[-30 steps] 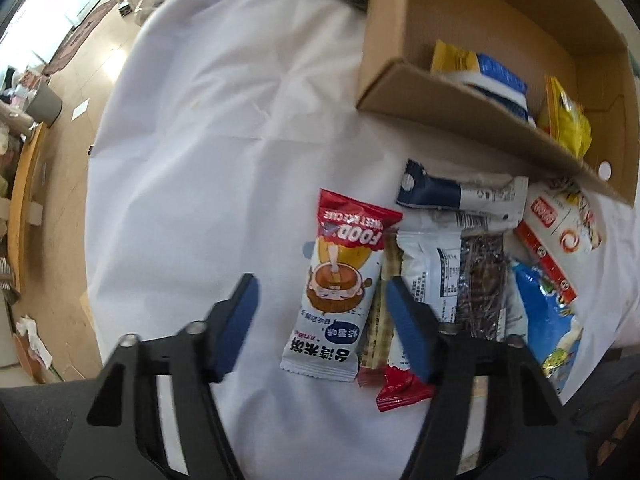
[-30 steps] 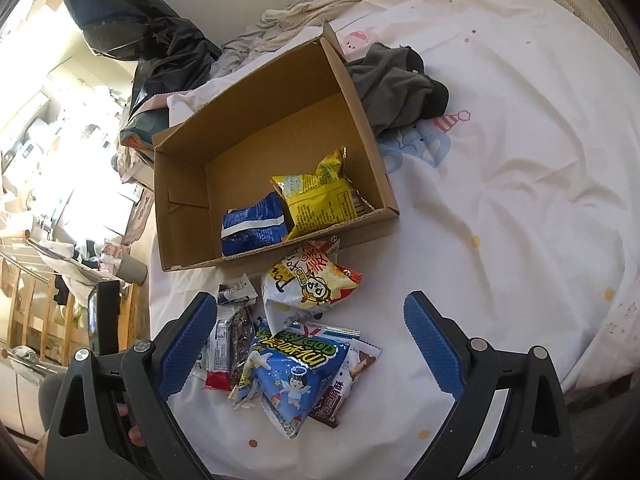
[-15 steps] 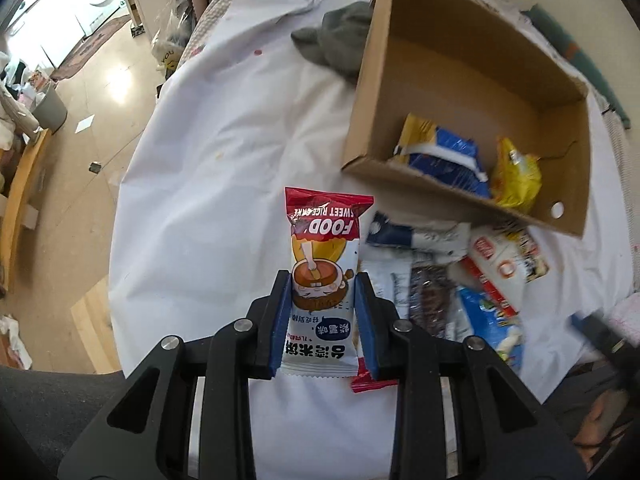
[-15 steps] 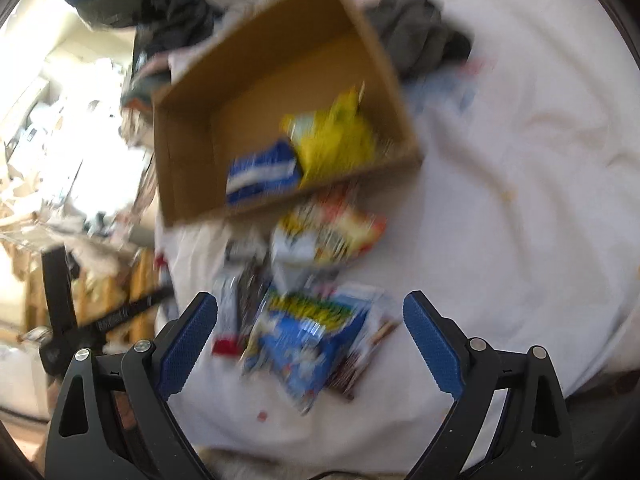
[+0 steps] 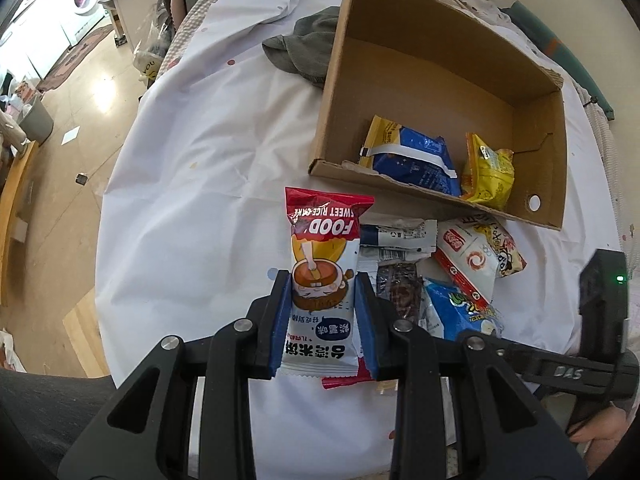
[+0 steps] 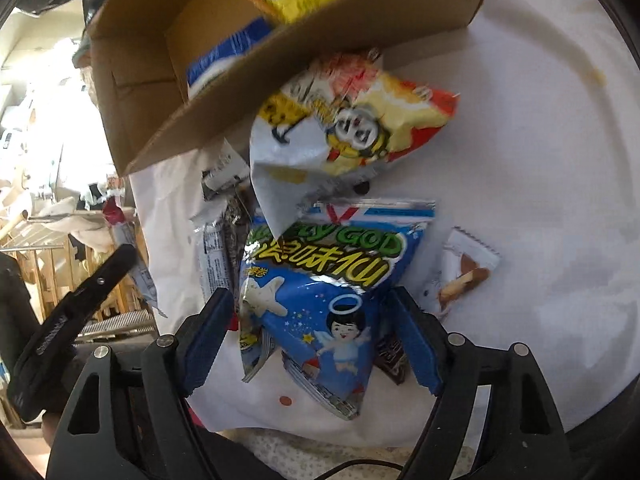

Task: Organize snacks
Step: 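Grasp the red rice cake packet with the left gripper while the right grasps the blue Lonely God bag, then lower both packets into the cardboard box and open both grippers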

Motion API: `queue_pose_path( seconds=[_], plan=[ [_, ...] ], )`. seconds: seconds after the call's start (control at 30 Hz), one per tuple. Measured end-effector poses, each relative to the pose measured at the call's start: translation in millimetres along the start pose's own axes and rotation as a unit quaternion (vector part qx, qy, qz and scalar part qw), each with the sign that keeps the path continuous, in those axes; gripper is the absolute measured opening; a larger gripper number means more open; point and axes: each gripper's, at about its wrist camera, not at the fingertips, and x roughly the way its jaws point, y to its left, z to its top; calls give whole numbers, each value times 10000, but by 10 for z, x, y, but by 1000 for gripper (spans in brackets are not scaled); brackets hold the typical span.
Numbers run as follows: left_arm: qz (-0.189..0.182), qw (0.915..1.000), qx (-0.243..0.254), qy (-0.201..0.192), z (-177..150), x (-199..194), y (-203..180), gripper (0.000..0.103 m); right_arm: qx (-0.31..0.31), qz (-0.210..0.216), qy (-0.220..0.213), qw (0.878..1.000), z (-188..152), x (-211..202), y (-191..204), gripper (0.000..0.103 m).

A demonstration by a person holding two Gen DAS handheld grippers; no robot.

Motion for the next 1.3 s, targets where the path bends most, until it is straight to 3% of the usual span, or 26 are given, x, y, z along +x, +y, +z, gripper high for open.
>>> queue_pose_path(
  seconds=[0.07,0.13,0.3,0.57,0.87,1.03,1.3],
  plan=[
    [-23,10000,-25,14,1,3,7,27,-127,-115,14,9999,5,25,34,81],
    [-41,10000,-37,16,2,5,6,27,-184,-129,8,9997,-8,24,44,71],
    [19,10000,-13,-32,-2,-6,18,27,-244,112,19,9996,-84,-63,-23,61],
    [122,9999,-89,-21,-33,-4,87,27,-468,1191,153,9917,-341,-359,-10,60],
    [98,9977,-24,-663,108,-386,3,27,-1025,1635,-899,9771,-276,-822,221,60],
    [27,9955,78,-939,312,-596,-80,27,-1230,1552,-1611,9669,-87,-1109,307,60],
    [91,9936,366,-1066,711,-525,-312,27,-1290,1199,-2220,9590,359,-1293,412,60]
  ],
)
